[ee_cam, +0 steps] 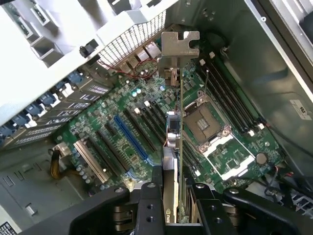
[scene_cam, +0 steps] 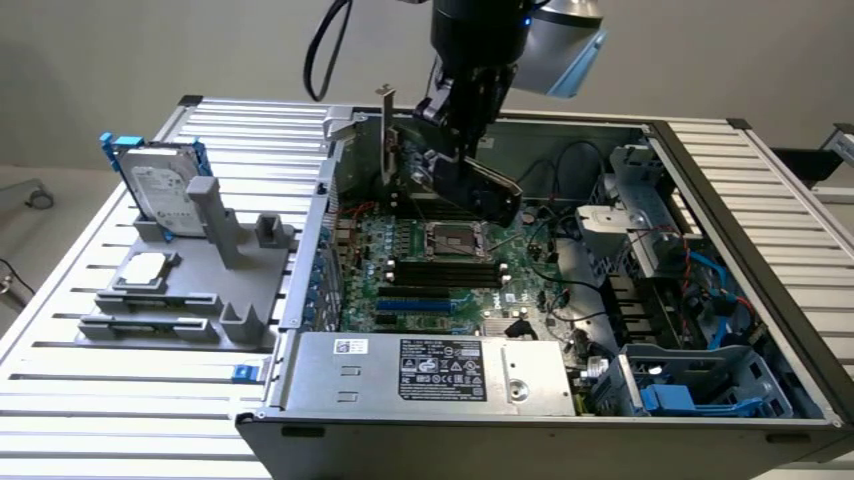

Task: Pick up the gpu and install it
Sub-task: 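Insert the gpu into the slot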

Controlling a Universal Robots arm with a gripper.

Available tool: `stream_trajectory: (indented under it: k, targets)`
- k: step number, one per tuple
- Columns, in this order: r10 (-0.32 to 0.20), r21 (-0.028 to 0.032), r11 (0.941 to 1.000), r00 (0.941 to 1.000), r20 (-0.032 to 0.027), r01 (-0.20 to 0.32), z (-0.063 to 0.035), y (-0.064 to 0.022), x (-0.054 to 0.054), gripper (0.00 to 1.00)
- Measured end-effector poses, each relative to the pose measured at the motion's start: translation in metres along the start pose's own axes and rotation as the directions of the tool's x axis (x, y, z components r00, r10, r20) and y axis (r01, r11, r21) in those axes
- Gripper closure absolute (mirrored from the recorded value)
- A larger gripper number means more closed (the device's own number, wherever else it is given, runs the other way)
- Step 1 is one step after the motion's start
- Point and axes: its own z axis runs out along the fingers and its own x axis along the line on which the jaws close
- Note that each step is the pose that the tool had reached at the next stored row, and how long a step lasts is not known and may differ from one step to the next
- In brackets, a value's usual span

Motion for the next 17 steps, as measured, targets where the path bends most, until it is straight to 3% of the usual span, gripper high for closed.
stream_trajectory:
  k: [4,8,12,17]
  targets:
    - [-0.072,-0.0004,0.9974,0.9974,-0.0022,0.072,0.0016,-0.0001,0.0000,0.73]
    - [-0.144,-0.0010,0.9895,0.9895,-0.0043,0.144,0.0033,-0.0001,0.0000,0.73]
    - [-0.215,-0.0018,0.9766,0.9766,-0.0065,0.215,0.0052,-0.0002,0.0000,0.73]
    - [-0.303,-0.0030,0.9528,0.9528,-0.0091,0.303,0.0078,-0.0003,0.0000,0.73]
